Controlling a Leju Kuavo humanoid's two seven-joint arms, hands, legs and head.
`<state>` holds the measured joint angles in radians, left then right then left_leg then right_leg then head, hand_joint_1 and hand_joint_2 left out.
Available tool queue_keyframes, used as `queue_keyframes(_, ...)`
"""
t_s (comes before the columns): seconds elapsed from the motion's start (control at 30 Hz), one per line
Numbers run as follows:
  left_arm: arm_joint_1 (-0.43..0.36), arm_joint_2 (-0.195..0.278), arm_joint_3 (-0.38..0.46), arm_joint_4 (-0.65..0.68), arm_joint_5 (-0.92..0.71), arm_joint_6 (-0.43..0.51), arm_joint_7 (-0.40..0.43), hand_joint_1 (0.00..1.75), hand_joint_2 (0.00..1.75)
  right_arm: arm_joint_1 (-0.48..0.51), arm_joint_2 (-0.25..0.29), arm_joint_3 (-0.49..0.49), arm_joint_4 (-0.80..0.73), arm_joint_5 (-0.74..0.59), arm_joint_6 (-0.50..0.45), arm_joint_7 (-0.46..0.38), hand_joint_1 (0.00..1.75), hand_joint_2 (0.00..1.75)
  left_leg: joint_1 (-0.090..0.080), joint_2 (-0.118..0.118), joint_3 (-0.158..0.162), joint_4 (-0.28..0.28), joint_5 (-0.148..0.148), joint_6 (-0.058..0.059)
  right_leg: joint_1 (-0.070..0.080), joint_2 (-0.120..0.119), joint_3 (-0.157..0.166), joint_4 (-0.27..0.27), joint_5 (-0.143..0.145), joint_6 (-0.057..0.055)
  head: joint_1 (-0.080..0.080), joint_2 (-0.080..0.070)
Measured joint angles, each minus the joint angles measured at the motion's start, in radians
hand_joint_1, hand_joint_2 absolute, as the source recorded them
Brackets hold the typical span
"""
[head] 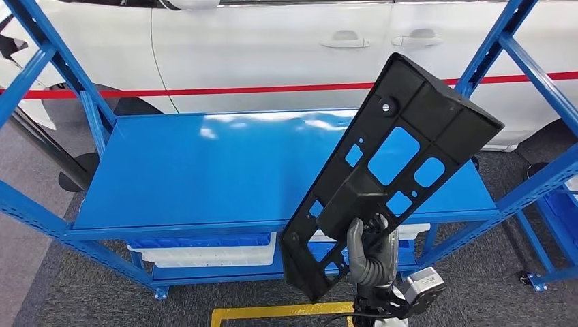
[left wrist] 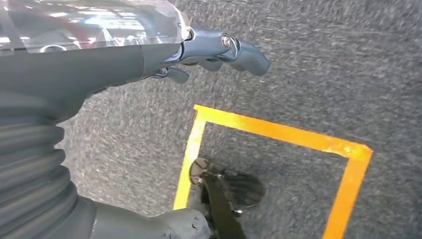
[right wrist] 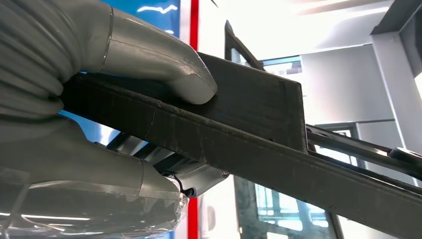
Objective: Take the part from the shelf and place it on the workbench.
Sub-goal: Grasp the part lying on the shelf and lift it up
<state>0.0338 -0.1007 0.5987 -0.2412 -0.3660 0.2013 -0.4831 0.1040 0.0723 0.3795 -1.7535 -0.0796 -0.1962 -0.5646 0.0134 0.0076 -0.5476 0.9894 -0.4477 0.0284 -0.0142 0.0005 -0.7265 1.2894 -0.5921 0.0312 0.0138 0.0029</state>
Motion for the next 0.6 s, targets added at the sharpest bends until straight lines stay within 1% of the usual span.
queue_keyframes(0.03, 0.000, 0.000, 0.002, 0.000, 0.000, 0.000, 0.000, 0.00, 1.75, 0.004, -0.001, 0.000, 0.000, 0.000, 0.000, 0.000, 1.75, 1.75, 0.000, 0.001, -0.012, 0.002, 0.007, -0.003, -0.003, 0.000, 0.015, 0.008, 0.006, 0.003, 0.000, 0.000)
queue_keyframes(0.07, 0.000, -0.001, 0.003, 0.000, -0.001, 0.000, 0.000, 0.00, 1.75, 0.007, -0.002, 0.000, -0.001, 0.000, 0.000, -0.001, 1.75, 1.75, 0.001, 0.002, -0.023, 0.004, 0.014, -0.006, -0.006, 0.000, 0.050, -0.019, 0.025, 0.005, 0.000, 0.000)
queue_keyframes(0.1, 0.000, -0.002, 0.003, 0.000, -0.001, 0.000, 0.000, 0.00, 1.75, 0.008, -0.002, 0.000, -0.003, 0.000, 0.000, -0.001, 1.75, 1.75, 0.002, 0.002, -0.033, 0.009, 0.019, -0.010, -0.009, -0.001, 0.101, -0.081, 0.049, 0.007, 0.000, 0.000)
queue_keyframes(0.13, 0.000, -0.002, 0.004, -0.001, -0.001, 0.000, 0.000, 0.00, 1.75, 0.009, -0.002, -0.001, -0.005, 0.000, 0.001, -0.001, 1.75, 1.75, 0.002, 0.001, -0.042, 0.014, 0.024, -0.015, -0.011, 0.000, 0.158, -0.158, 0.060, 0.007, 0.000, 0.000)
queue_keyframes(0.17, -0.001, -0.003, 0.004, -0.002, -0.001, 0.000, 0.000, 0.00, 1.75, 0.009, -0.002, -0.001, -0.008, 0.000, 0.001, -0.001, 1.75, 1.75, 0.002, 0.001, -0.048, 0.020, 0.027, -0.020, -0.010, 0.002, 0.201, -0.220, 0.066, 0.004, 0.000, 0.000)
queue_keyframes(0.2, -0.001, -0.003, 0.004, -0.004, -0.001, 0.000, 0.000, 0.00, 1.75, 0.009, -0.002, -0.001, -0.010, 0.000, 0.002, -0.002, 1.75, 1.75, 0.001, 0.000, -0.052, 0.024, 0.030, -0.024, -0.008, 0.004, 0.229, -0.260, 0.064, 0.000, 0.000, 0.000)
queue_keyframes(0.23, -0.001, -0.003, 0.004, -0.005, -0.001, 0.000, 0.000, 0.00, 1.75, 0.010, -0.002, -0.001, -0.011, 0.000, 0.002, -0.002, 1.75, 1.75, -0.001, -0.001, -0.054, 0.027, 0.031, -0.027, -0.006, 0.006, 0.239, -0.277, 0.059, -0.004, -0.001, 0.000)
queue_keyframes(0.27, -0.001, -0.003, 0.004, -0.005, -0.001, 0.000, 0.000, 0.00, 1.75, 0.010, -0.002, -0.001, -0.012, 0.000, 0.003, -0.003, 1.75, 1.75, -0.001, -0.001, -0.054, 0.027, 0.033, -0.029, -0.003, 0.008, 0.238, -0.275, 0.061, -0.008, -0.002, 0.000)
queue_keyframes(0.47, -0.001, -0.003, 0.004, -0.005, -0.001, 0.000, 0.000, 0.00, 1.75, 0.011, -0.002, -0.001, -0.012, 0.000, 0.003, -0.003, 1.75, 1.75, -0.001, -0.001, -0.054, 0.027, 0.033, -0.029, -0.003, 0.008, 0.237, -0.274, 0.062, -0.008, -0.002, 0.000)
queue_keyframes(0.53, -0.001, -0.003, 0.005, -0.005, -0.001, 0.000, 0.000, 0.00, 1.75, 0.012, -0.003, -0.001, -0.013, 0.000, 0.003, -0.004, 1.75, 1.75, -0.001, -0.001, -0.054, 0.028, 0.035, -0.032, -0.003, 0.008, 0.234, -0.275, 0.063, -0.011, -0.001, 0.000)
queue_keyframes(0.57, -0.002, -0.003, 0.006, -0.005, -0.003, 0.000, 0.000, 0.00, 1.75, 0.013, -0.003, -0.001, -0.013, 0.000, 0.005, -0.008, 1.75, 1.75, -0.001, -0.002, -0.055, 0.027, 0.039, -0.036, -0.002, 0.007, 0.231, -0.275, 0.064, -0.016, 0.000, 0.000)
queue_keyframes(0.6, -0.002, -0.003, 0.008, -0.005, -0.007, -0.001, 0.000, 0.00, 1.75, 0.014, -0.003, -0.002, -0.014, 0.002, 0.007, -0.013, 1.75, 1.75, 0.000, -0.003, -0.058, 0.027, 0.043, -0.042, -0.003, 0.007, 0.227, -0.277, 0.068, -0.024, 0.001, 0.000)
